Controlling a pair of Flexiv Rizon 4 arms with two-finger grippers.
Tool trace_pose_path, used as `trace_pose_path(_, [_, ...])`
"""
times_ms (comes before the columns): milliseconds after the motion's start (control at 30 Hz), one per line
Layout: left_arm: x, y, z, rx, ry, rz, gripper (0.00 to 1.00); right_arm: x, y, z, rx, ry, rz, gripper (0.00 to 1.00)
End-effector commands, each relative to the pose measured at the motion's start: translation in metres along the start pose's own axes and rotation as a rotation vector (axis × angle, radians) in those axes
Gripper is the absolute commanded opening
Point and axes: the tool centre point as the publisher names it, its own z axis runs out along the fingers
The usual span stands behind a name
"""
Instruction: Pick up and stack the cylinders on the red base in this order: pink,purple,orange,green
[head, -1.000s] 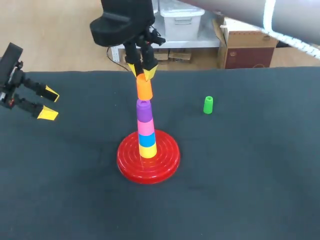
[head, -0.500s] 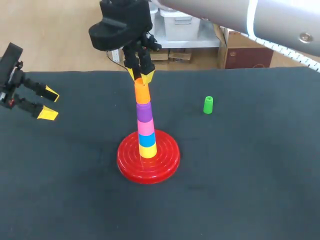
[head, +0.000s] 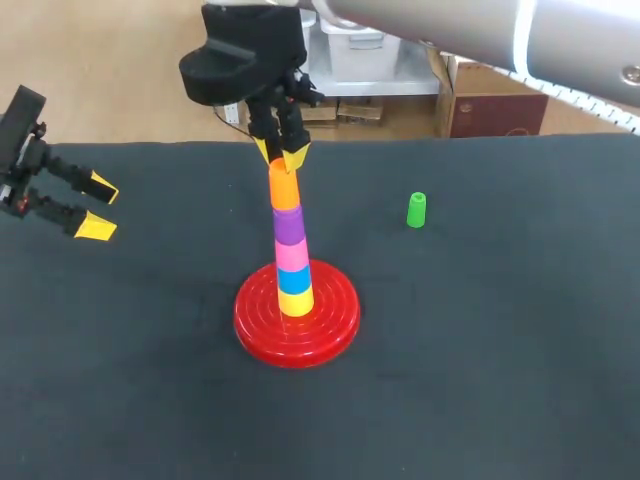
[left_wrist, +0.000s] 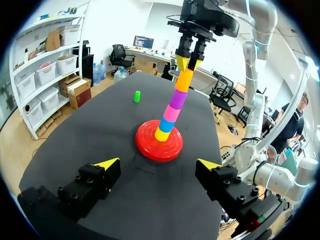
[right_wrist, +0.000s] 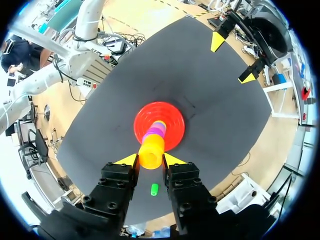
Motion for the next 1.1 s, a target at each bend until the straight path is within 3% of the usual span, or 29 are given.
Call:
trace_pose_path(33, [0.000,0.002,0.000,0.004,0.002,0.000,1.00,-0.003,0.007,-0.001,0.016,0.006,-0.001,0.00])
trace_pose_path(1100, [0.000,0.002,0.000,0.004,0.002,0.000,1.00,-0.004,0.008,0.015,0.018,-0.017,0.032,0.00])
